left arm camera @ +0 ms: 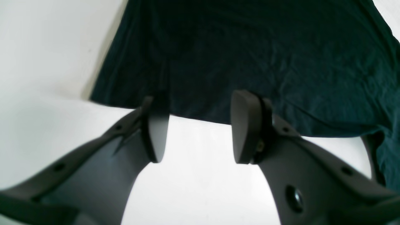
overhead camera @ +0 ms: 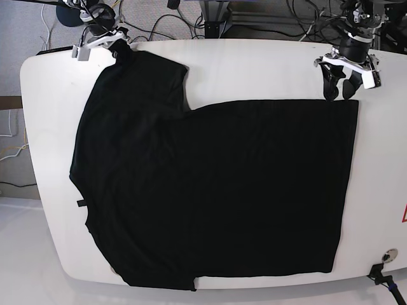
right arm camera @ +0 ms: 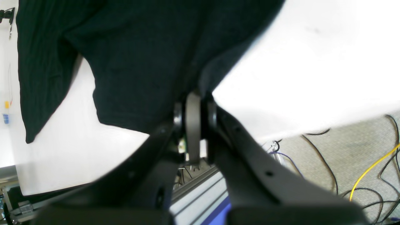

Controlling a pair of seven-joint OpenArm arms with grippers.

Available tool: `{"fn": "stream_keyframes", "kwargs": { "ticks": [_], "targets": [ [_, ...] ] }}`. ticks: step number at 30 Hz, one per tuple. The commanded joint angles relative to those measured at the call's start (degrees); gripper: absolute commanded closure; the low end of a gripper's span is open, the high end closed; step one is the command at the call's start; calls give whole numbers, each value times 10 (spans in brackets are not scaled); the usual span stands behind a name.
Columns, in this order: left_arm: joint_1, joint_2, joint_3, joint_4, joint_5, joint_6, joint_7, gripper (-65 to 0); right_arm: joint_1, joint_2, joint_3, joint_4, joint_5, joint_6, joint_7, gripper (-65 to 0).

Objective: Fold the T-shirt properly
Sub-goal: 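Grasp the shirt corner with the left gripper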

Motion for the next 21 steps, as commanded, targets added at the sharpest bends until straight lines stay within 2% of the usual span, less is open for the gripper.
{"fn": "stream_keyframes", "kwargs": {
  "ticks": [1,4,5,7,9,11,12,15,16,21],
  "targets": [
    [-1,-5,-24,0,-5,0,12,-302,-6,6,2,6,3,4,4,0],
    [-18,-2,-58,-1,-9,0,70,-309,-6,7,2,6,3,4,4,0],
    [-23,-2,-70,-5,-19,0,84,-329,-6,7,2,6,3,4,4,0],
    [-34,-3,-94,-26,-60,0,106,-370,-6,7,2,6,3,4,4,0],
    [-55,-5,-124,-54,-100,0,139,-383,-6,7,2,6,3,4,4,0],
    [-74,-6,-145,-81,-106,-5,174,-386,-6,7,2,6,3,4,4,0],
    [-86,-6,-153,-94,-106,-19,191,-386,-4,7,2,6,3,4,4,0],
    [-122,-5,-181,-147,-104,-96,237,-383,-2,7,2,7,3,4,3,0],
    [-136,-5,-184,-164,-104,-109,248,-382,-2,7,2,7,3,4,3,0],
    [-183,-5,-184,-241,-103,-115,277,-382,-2,7,2,7,3,4,3,0]
  ]
}}
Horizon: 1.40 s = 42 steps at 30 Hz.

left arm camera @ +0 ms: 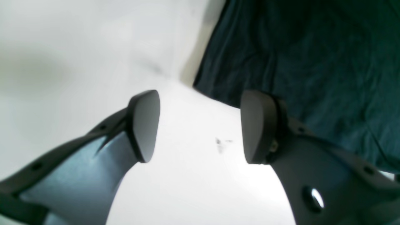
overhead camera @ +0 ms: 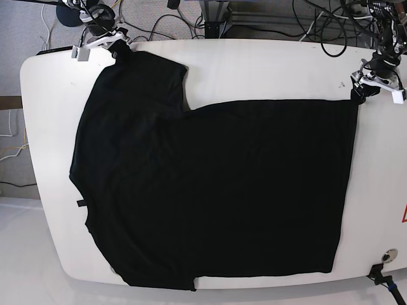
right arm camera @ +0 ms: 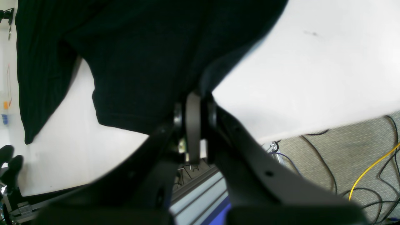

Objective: Fold the T-shirt properly
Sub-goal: 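Grasp the shirt corner with the left gripper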

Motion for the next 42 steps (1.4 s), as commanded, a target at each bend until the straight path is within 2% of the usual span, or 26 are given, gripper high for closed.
{"fn": "stream_keyframes", "kwargs": {
  "ticks": [1,17,20,25,26,35,42],
  "targets": [
    [-5,-12,-3,-21,-7,-5,-9,-382,-4,5,2,7,3,4,3,0],
    [-86,-9,96,-71,-7,-4,-11,-369,-4,5,2,7,3,3,3,0],
    [-86,-9,95,-71,-7,-4,-13,-281,-4,5,2,7,3,3,3,0],
    [-86,-9,92,-71,-7,-6,-13,-30,-4,5,2,7,3,4,3,0],
    [-86,-11,92,-71,-8,-7,-13,0,-4,5,2,7,3,4,3,0],
    [-66,-12,80,-48,-7,-7,-29,0,-11,5,2,45,3,4,3,0],
    [40,-12,66,57,-8,-7,-18,0,-81,5,4,128,3,1,3,0]
  ]
}}
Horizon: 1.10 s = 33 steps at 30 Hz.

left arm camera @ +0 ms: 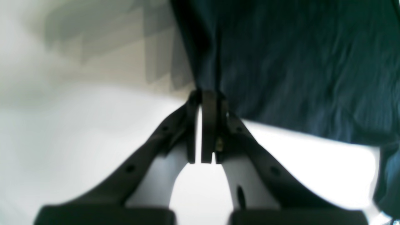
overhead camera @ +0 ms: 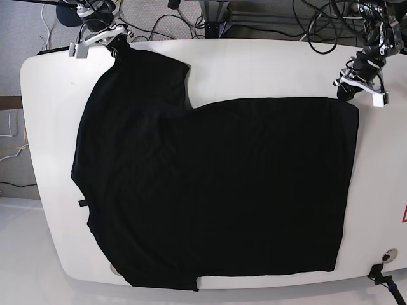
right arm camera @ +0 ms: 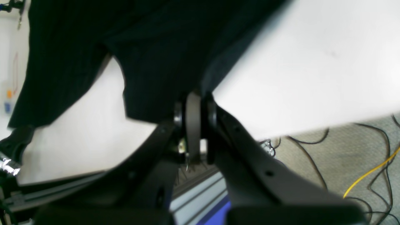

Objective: Fold the T-shirt properly
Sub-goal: 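Grasp the shirt corner with the left gripper, then pull the shirt edge with both grippers to straighten it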

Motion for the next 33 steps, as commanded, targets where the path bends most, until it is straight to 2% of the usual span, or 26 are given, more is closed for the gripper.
{"fn": "stream_keyframes", "kwargs": {
  "ticks": [1,9,13,17,18,21,22,28,33],
  "targets": [
    [26,-11,-16,36,-7,-5,1,0,-24,5,4,23,8,9,6,0],
    [117,-7,-75,95,-8,-5,39,0,-97,5,5,24,8,13,7,0],
    [114,-8,-94,90,-7,-5,43,0,-82,5,5,24,8,13,7,0],
    [63,-11,-93,79,-7,-4,62,0,-65,14,5,24,7,13,7,0],
    [46,-11,-94,71,-7,-4,75,-27,-62,18,3,23,7,13,7,0],
    [-3,-11,-94,39,-6,-3,105,-317,-58,19,3,23,7,13,7,0],
    [-16,-11,-94,26,-6,-3,106,-362,-57,21,3,23,7,13,7,0],
    [-75,-12,-94,-50,-6,-2,105,-360,-48,21,2,21,7,13,7,0],
    [-105,-16,-94,-91,53,-5,105,-360,-46,21,2,21,7,12,7,0]
  ]
}}
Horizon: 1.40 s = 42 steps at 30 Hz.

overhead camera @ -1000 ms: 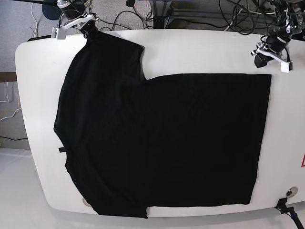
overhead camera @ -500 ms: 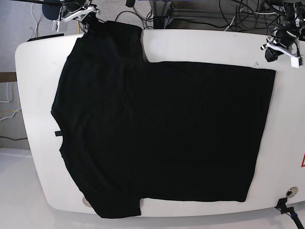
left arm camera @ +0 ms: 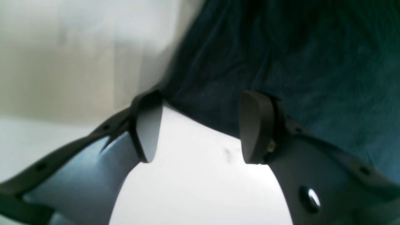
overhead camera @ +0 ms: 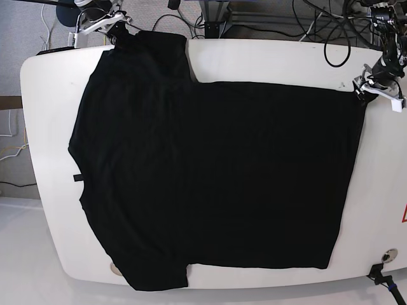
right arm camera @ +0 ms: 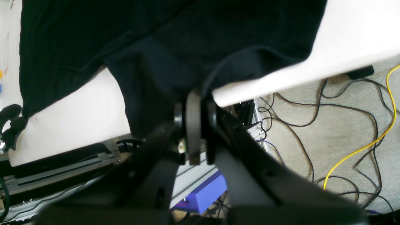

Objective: Fold the T-shirt properly
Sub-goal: 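Pull the shirt edge with both grippers to straighten it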

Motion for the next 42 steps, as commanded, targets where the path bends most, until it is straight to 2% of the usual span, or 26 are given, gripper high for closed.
{"fn": "stream_keyframes", "kwargs": {
  "ticks": [1,11,14,19,21,27,34,42],
  "targets": [
    [-1,-9,-3,-3,20,0,1,-360,-3,4,2,8,7,7,8,0],
    [-5,-8,4,-11,29,-2,2,-360,1,3,2,8,7,5,8,0],
    [-25,-8,46,-12,29,-29,2,-359,1,2,2,8,7,4,8,0],
    [-52,20,57,-12,31,-30,3,-354,1,2,2,8,7,3,8,0],
    [-55,21,57,-12,31,-30,2,-291,1,2,2,8,7,3,8,0],
    [-59,21,55,-11,31,-30,0,-15,1,2,2,8,7,3,8,0],
    [-52,20,31,-3,30,-33,-12,0,6,1,2,9,8,3,8,0],
    [83,21,30,150,27,-33,-7,0,-26,1,2,31,10,8,8,0]
  ]
}}
